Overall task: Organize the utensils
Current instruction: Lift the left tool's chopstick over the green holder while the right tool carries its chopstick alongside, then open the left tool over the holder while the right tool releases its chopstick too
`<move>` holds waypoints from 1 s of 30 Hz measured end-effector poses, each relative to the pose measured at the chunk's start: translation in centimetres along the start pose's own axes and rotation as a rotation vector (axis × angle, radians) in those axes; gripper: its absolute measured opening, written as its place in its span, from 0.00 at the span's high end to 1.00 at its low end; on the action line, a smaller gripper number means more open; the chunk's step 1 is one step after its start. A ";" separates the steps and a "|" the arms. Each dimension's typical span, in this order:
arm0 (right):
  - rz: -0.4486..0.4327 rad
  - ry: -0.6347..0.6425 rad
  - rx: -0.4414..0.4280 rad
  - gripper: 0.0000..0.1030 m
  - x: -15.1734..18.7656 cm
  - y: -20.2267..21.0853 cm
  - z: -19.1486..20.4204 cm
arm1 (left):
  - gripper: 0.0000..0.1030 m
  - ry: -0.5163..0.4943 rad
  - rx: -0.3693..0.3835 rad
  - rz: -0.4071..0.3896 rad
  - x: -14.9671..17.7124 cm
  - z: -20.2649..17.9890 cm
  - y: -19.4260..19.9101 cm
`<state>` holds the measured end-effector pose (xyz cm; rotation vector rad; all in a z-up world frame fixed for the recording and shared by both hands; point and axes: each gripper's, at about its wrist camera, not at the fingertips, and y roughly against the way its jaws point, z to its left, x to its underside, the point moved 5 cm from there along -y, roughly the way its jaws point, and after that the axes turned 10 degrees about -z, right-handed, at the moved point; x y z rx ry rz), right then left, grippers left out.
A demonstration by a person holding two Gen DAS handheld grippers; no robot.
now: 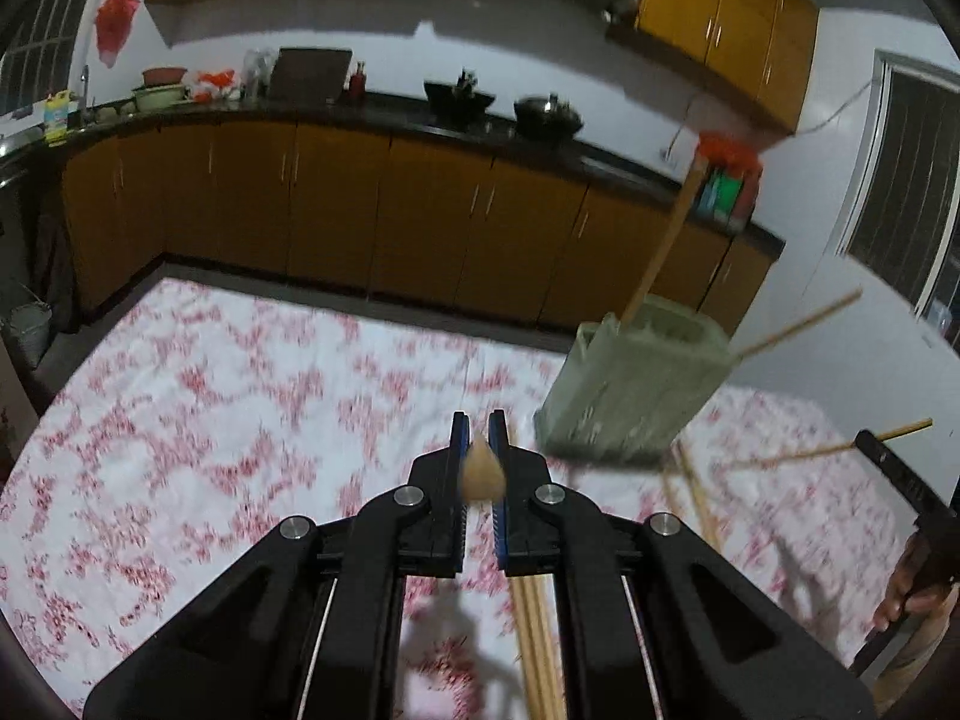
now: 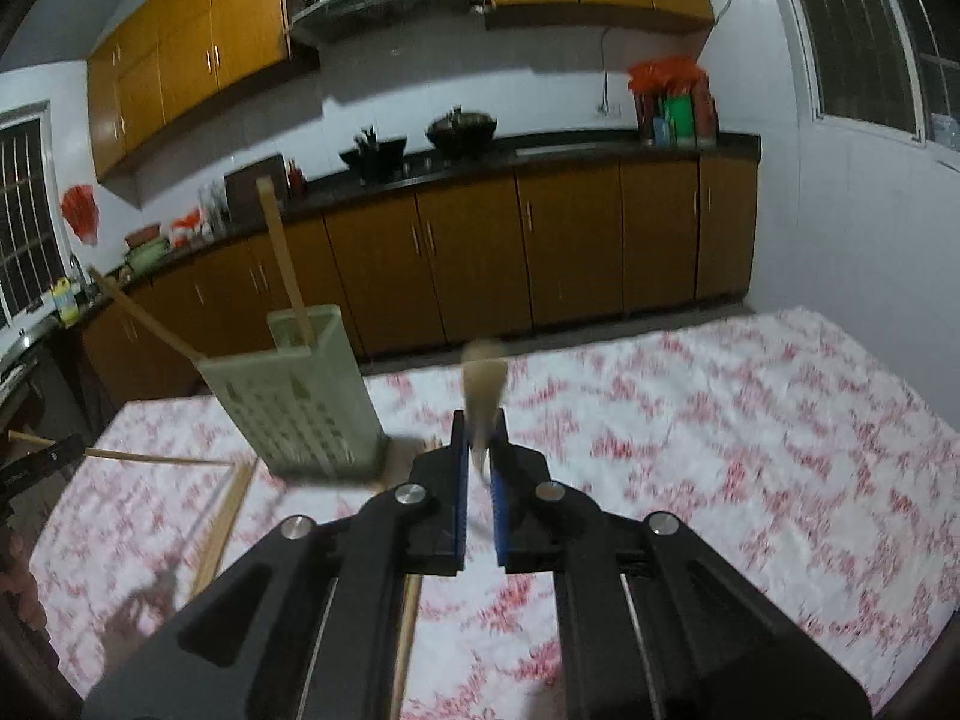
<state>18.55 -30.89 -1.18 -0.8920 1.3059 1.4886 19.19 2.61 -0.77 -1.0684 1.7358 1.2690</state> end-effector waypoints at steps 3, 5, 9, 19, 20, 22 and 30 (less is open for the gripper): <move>-0.020 0.008 -0.003 0.92 -0.9 0.2 0.4 | 0.93 -0.014 0.000 -0.025 -1.0 -0.2 0.2; -0.032 0.002 -0.024 0.92 -1.6 0.8 0.5 | 0.93 -0.021 0.006 -0.028 -1.5 -0.4 0.4; -0.070 -0.027 -0.110 0.92 -4.1 2.7 1.4 | 0.93 -0.033 0.056 -0.043 -3.0 -1.1 1.9; -0.151 -0.061 -0.262 0.92 -9.7 5.7 4.2 | 0.93 -0.128 0.174 -0.125 -7.2 -6.0 5.6; -0.172 -0.056 -0.257 0.92 -10.2 5.7 4.4 | 0.93 -0.130 0.177 -0.145 -7.7 -6.5 5.7; -0.200 -0.058 -0.262 0.92 -10.7 5.5 5.0 | 0.93 -0.124 0.179 -0.180 -8.5 -7.2 5.7; -0.281 -0.025 -0.236 0.92 -11.7 2.8 7.0 | 0.93 -0.124 0.157 -0.264 -10.4 -9.6 3.3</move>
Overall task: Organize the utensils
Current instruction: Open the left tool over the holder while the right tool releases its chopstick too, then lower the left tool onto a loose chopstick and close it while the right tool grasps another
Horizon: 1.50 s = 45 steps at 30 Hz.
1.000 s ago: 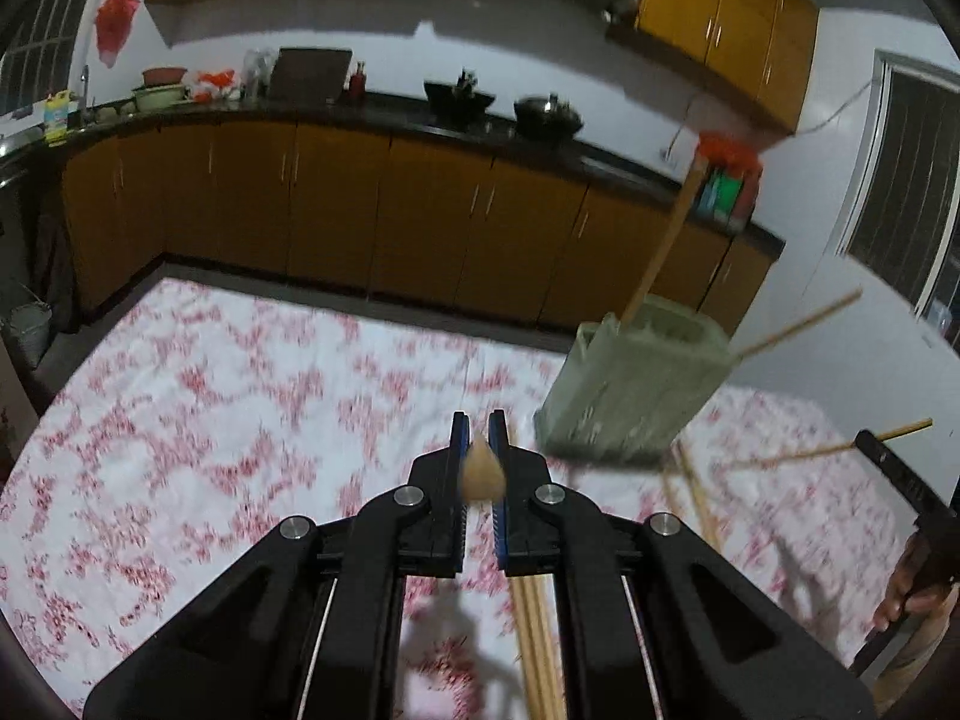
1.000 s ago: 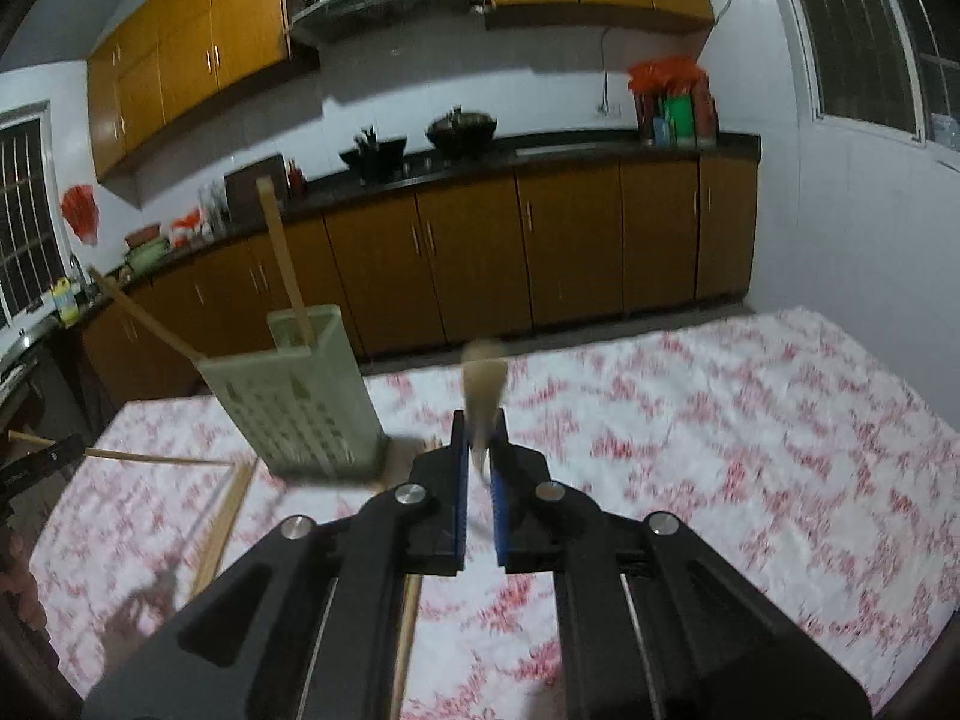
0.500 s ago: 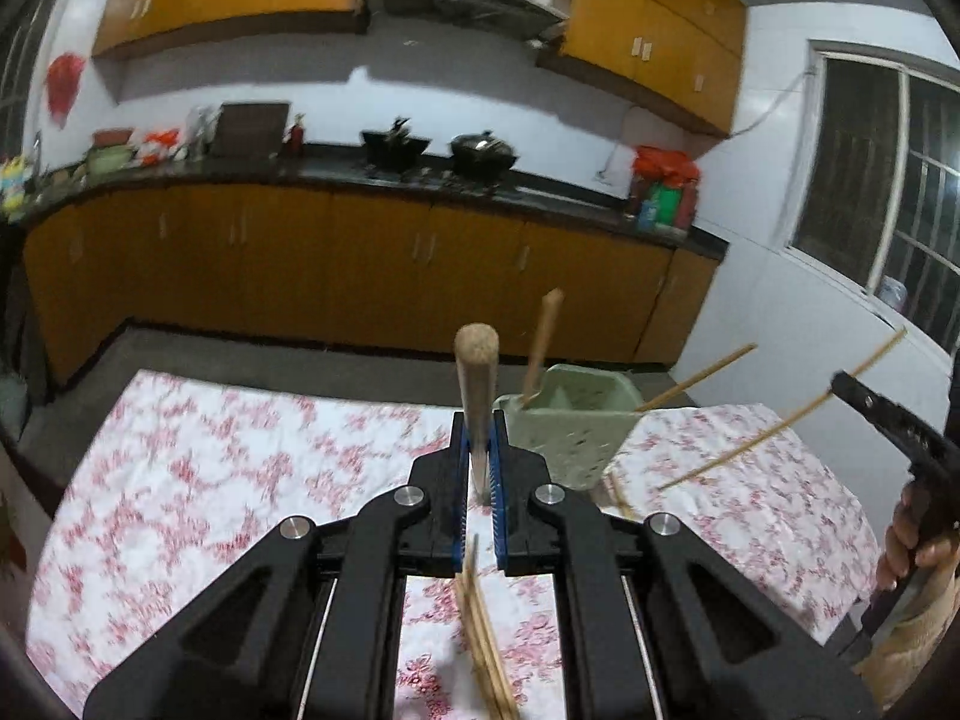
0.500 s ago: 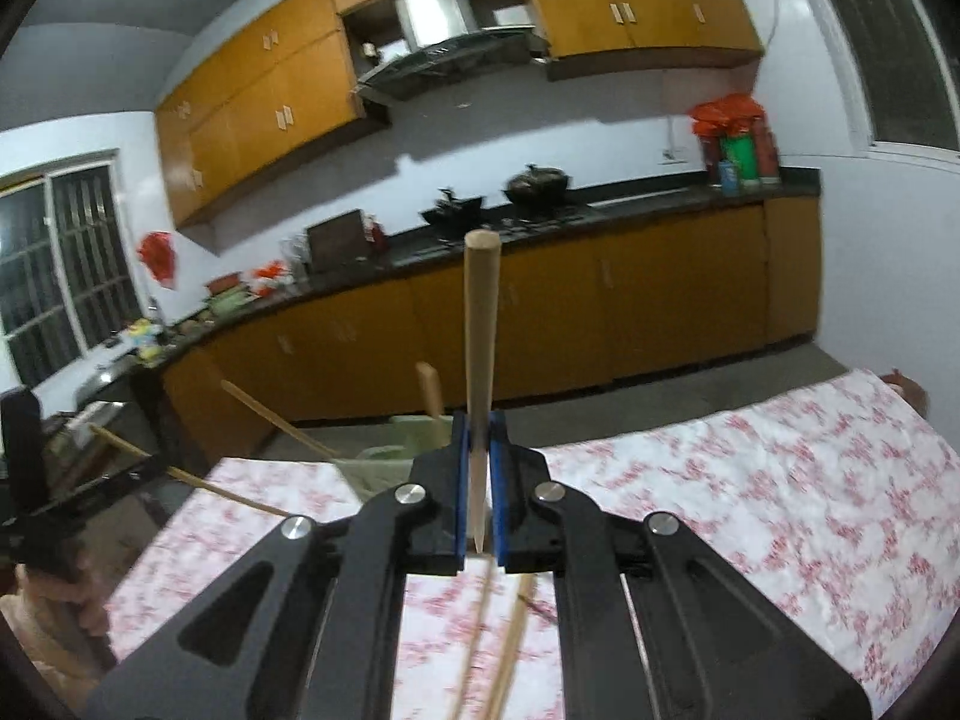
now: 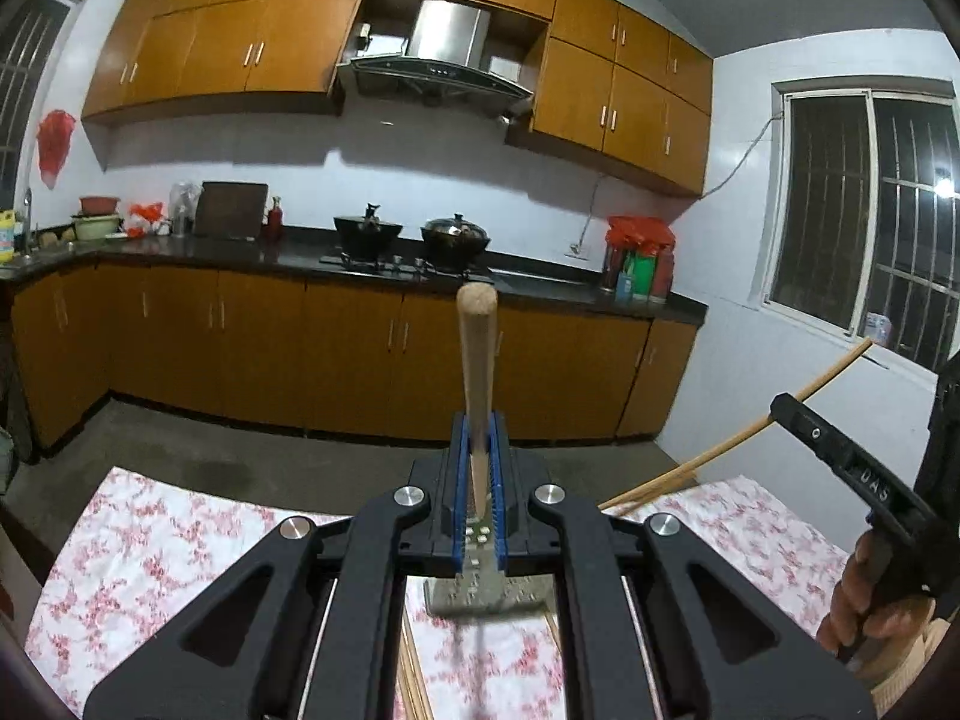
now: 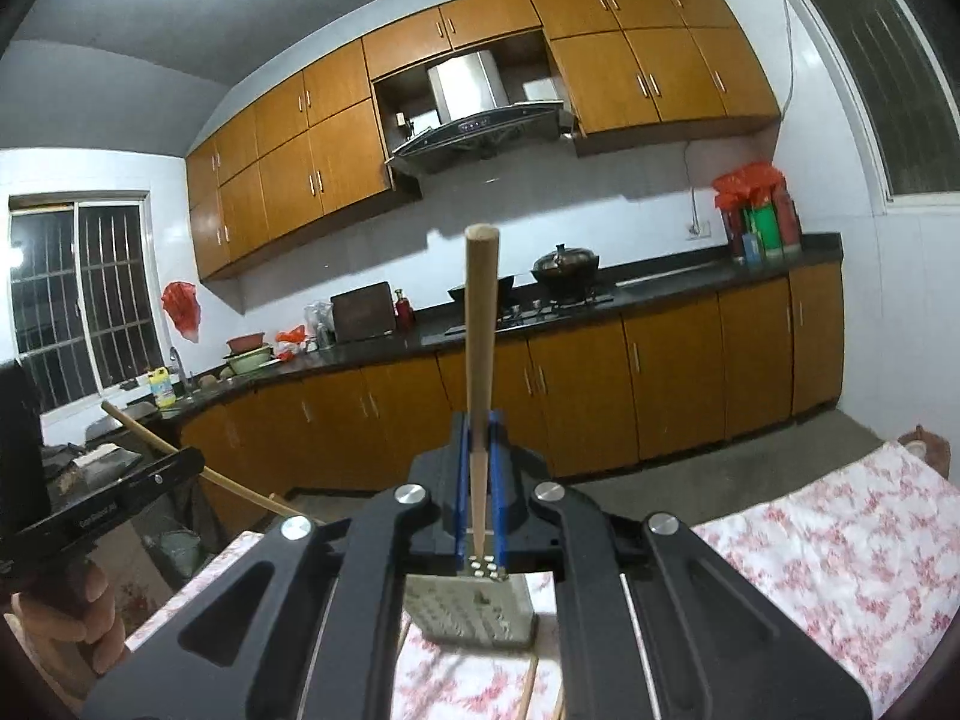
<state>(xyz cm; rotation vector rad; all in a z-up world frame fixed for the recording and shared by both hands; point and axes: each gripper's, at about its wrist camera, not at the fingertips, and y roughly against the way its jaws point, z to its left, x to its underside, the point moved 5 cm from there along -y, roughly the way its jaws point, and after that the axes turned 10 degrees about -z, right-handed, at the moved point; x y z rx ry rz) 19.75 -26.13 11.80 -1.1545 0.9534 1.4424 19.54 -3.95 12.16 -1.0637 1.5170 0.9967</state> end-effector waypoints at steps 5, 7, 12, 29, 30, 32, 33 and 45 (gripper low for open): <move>0.059 0.011 0.005 0.92 2.0 -2.9 0.4 | 0.93 -0.010 -0.021 0.027 1.4 -0.2 -2.4; 0.090 0.022 0.007 0.92 2.8 -3.9 0.5 | 0.93 -0.020 -0.027 0.057 2.3 -0.3 -3.4; 0.137 0.044 0.009 0.92 4.3 -5.3 1.1 | 0.93 -0.013 -0.026 0.123 4.2 -0.1 -5.0; 0.118 0.042 0.086 0.65 3.6 -2.2 -0.9 | 0.67 0.024 -0.019 0.100 3.7 0.0 -3.5; 0.121 0.040 0.104 0.65 3.6 -1.7 -1.4 | 0.66 0.031 -0.024 0.086 3.5 0.3 -2.7; 0.142 0.030 0.147 0.65 4.1 -0.8 -2.8 | 0.62 0.038 -0.038 0.066 3.4 1.0 -1.5; 0.166 0.026 0.178 0.65 4.7 -0.4 -3.8 | 0.61 0.040 -0.047 0.059 3.4 1.4 -0.8; 0.658 -0.025 0.160 0.84 21.3 0.6 -6.7 | 0.63 0.084 -0.211 0.335 14.8 7.2 1.3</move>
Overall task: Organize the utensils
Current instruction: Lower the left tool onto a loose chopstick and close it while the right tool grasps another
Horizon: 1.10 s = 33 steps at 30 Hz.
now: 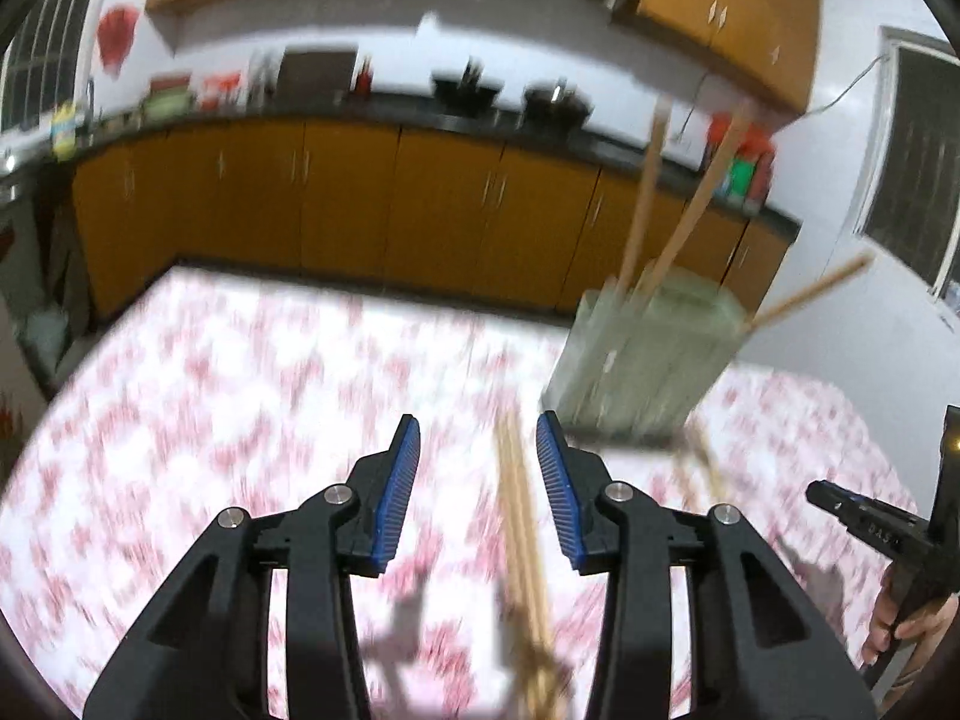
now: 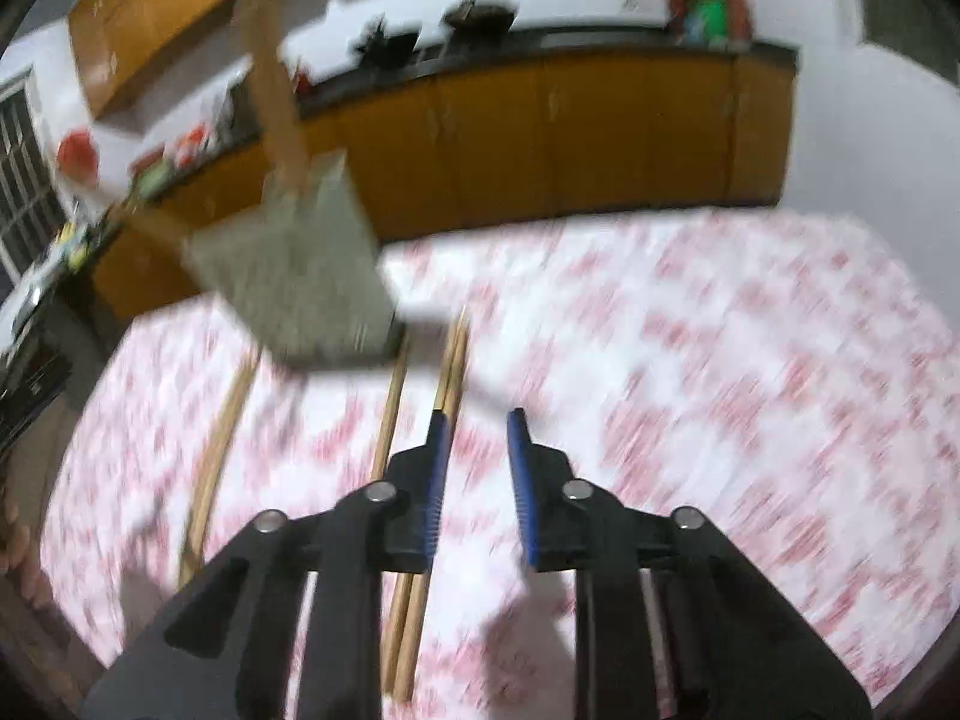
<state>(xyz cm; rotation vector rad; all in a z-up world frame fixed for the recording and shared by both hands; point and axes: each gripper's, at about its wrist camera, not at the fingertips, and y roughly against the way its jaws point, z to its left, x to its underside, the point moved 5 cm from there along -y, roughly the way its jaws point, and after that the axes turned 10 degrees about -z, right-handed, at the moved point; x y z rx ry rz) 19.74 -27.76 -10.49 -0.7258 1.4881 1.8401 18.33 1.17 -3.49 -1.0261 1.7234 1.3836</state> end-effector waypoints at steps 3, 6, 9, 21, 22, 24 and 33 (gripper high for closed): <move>0.066 0.014 -0.027 0.85 2.8 -1.3 1.2 | 0.67 -0.004 -0.007 0.081 2.8 0.4 -1.0; 0.098 0.016 -0.034 0.86 4.1 -1.9 1.9 | 0.70 -0.012 0.002 0.142 5.1 0.4 -1.5; 0.112 0.020 -0.036 0.87 4.5 -2.4 2.1 | 0.70 -0.024 0.005 0.173 6.7 -0.1 -1.8; 0.083 0.024 0.067 0.92 4.3 -2.8 0.4 | 0.78 -0.045 0.078 0.252 9.7 -1.6 -2.5; 0.083 0.025 0.066 0.92 4.3 -2.8 0.3 | 0.78 -0.051 0.083 0.258 9.9 -1.8 -2.5; 0.082 0.030 0.068 0.92 4.3 -2.7 0.3 | 0.80 -0.059 0.091 0.267 10.2 -2.0 -2.6; 0.085 0.054 0.073 0.91 4.3 -2.3 0.3 | 0.81 -0.109 0.076 0.278 10.7 -2.5 -2.8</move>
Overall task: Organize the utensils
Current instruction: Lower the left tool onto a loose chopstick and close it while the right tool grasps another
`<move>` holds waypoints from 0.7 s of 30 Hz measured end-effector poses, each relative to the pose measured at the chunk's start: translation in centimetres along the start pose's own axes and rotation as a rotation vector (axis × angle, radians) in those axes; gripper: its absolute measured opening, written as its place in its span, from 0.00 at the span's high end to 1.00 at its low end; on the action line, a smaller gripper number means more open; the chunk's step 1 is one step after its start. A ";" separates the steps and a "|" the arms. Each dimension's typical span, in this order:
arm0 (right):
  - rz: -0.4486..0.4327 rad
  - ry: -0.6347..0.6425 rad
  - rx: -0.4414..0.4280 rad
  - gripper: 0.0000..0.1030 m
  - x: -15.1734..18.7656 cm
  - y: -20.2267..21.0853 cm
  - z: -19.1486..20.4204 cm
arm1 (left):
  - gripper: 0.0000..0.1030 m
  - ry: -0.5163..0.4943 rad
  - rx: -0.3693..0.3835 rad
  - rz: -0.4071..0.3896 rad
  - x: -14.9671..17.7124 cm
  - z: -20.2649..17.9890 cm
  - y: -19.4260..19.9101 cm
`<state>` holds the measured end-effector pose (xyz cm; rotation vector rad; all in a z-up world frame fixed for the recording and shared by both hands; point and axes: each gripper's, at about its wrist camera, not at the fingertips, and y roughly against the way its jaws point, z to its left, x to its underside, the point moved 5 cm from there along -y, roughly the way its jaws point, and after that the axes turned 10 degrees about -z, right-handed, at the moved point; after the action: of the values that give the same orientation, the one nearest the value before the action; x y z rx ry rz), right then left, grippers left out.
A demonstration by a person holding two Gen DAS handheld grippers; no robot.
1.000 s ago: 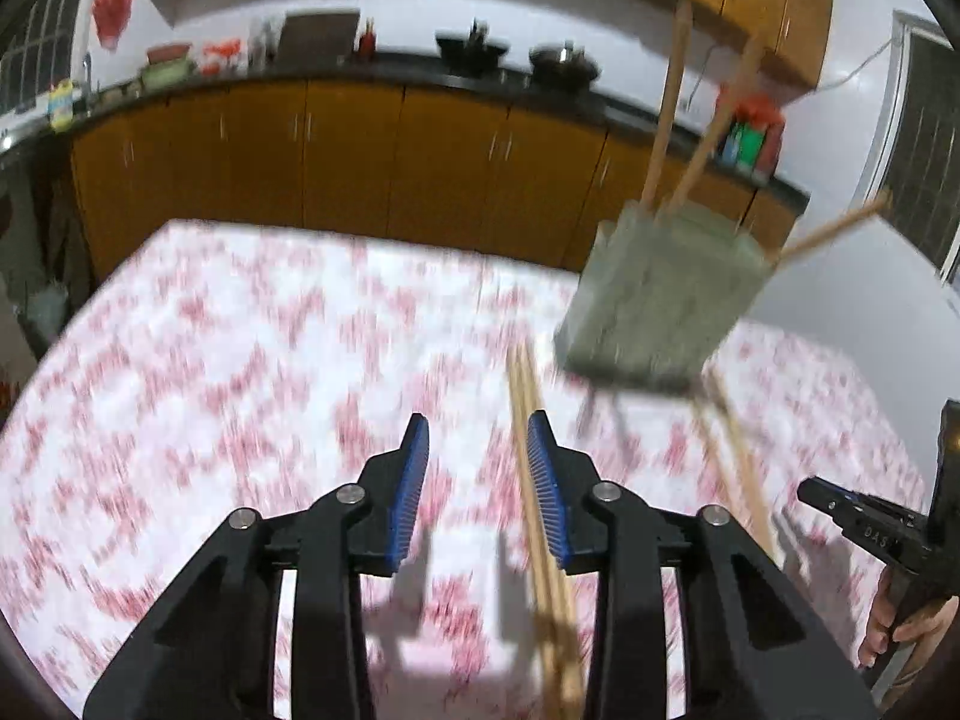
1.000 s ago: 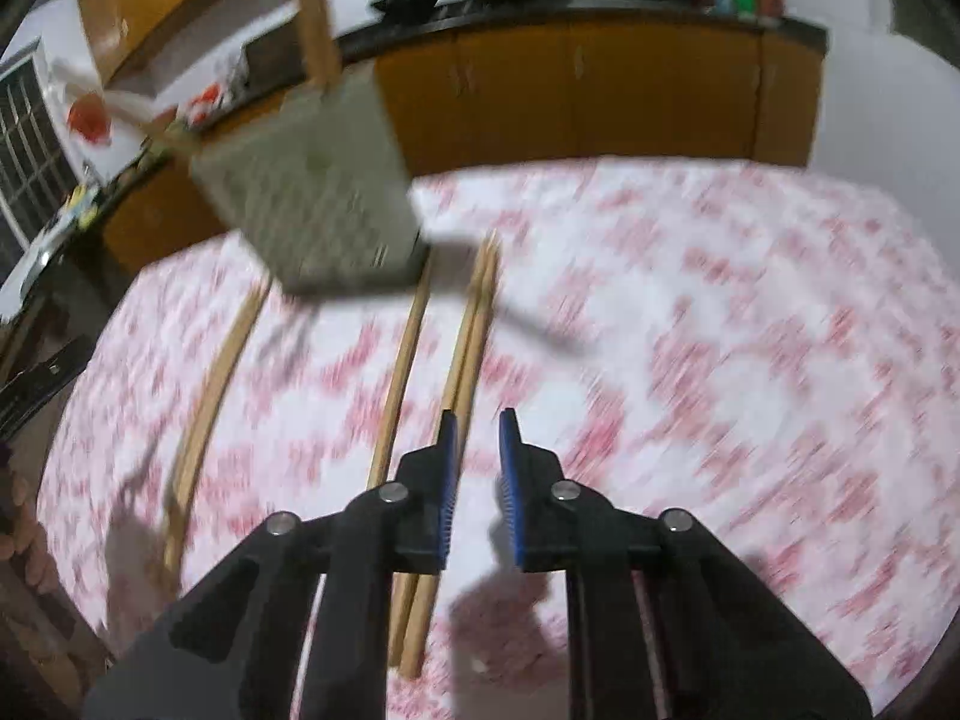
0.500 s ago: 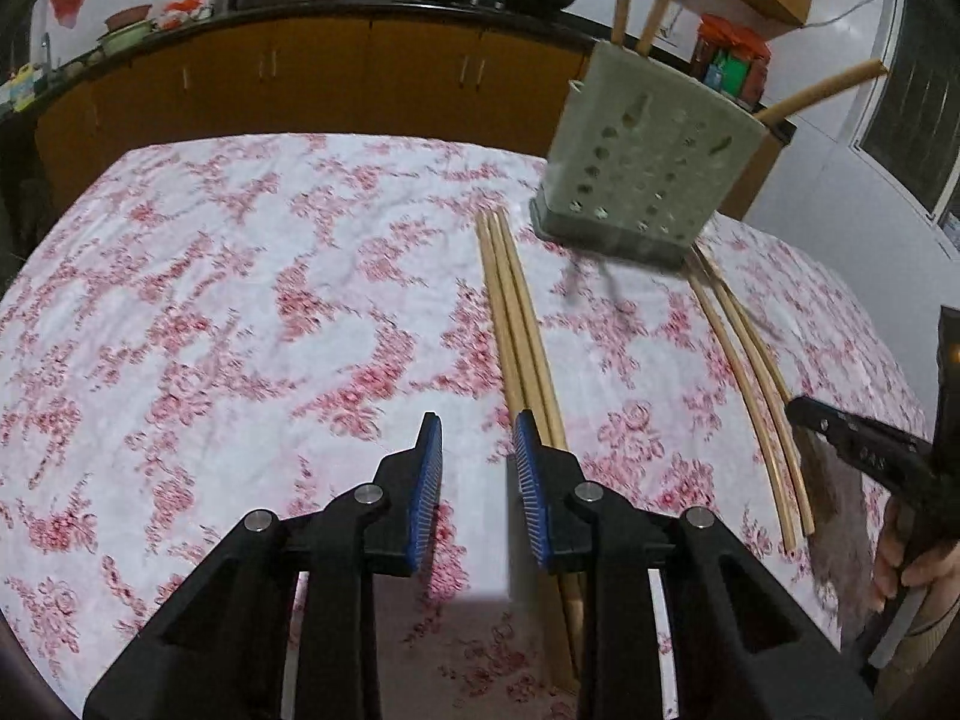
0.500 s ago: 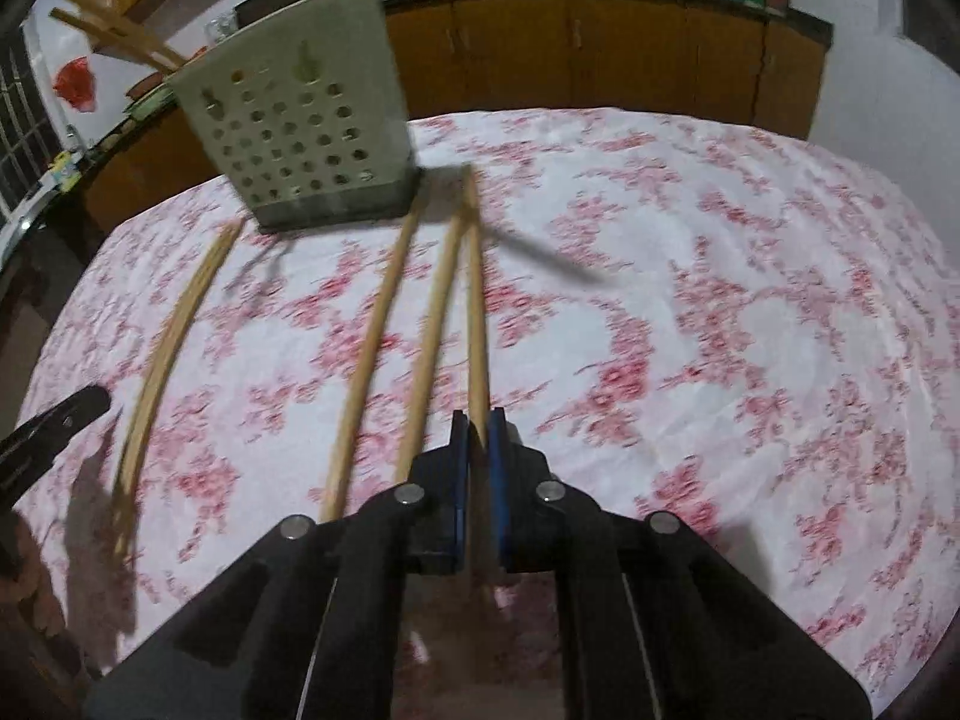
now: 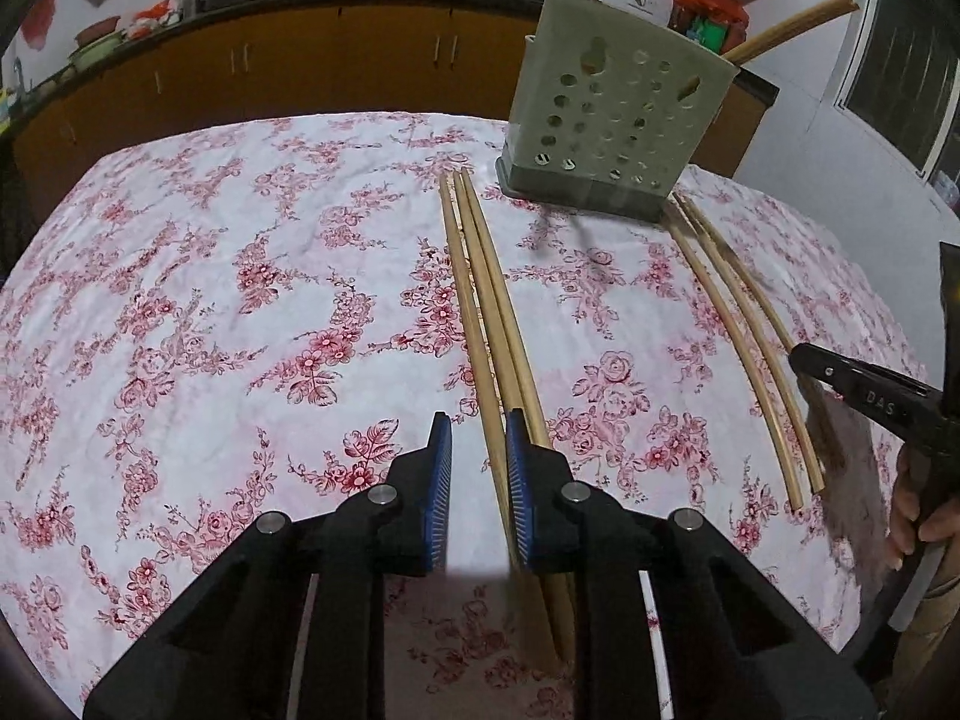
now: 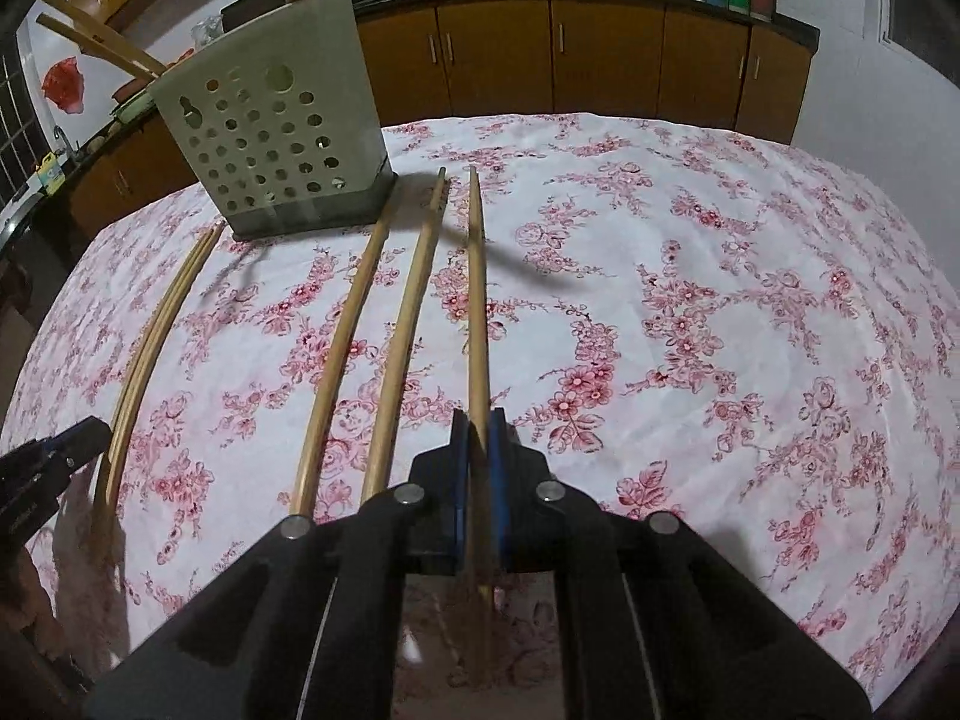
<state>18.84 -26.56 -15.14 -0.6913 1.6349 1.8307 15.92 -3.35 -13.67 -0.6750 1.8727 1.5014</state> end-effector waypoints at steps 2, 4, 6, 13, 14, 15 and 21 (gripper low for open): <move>-0.001 0.002 -0.008 0.90 0.1 0.2 0.0 | 0.82 -0.002 -0.016 0.008 0.1 0.0 -0.2; -0.005 0.008 -0.013 0.89 0.2 0.3 0.1 | 0.84 -0.015 -0.031 0.005 0.0 0.0 -0.3; -0.007 0.011 -0.015 0.88 0.2 0.4 0.2 | 0.85 -0.015 -0.032 0.005 -0.1 0.1 -0.4; -0.019 0.068 0.008 0.92 -0.3 -0.2 1.0 | 0.92 -0.003 -0.076 -0.003 -1.2 1.7 -1.3; -0.026 0.068 0.028 0.92 -0.6 -0.4 0.7 | 0.92 0.005 -0.087 -0.006 -1.5 2.1 -1.5; -0.030 0.059 0.040 0.92 -0.8 -0.6 0.4 | 0.92 0.013 -0.093 -0.009 -1.8 2.6 -1.7; -0.058 0.017 0.084 0.92 -1.7 -1.4 -1.5 | 0.92 0.069 -0.092 -0.027 -2.9 4.7 -2.5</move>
<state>21.09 -28.12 -15.07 -0.7113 1.6747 1.7103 20.37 0.72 -13.81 -0.8002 1.8468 1.5726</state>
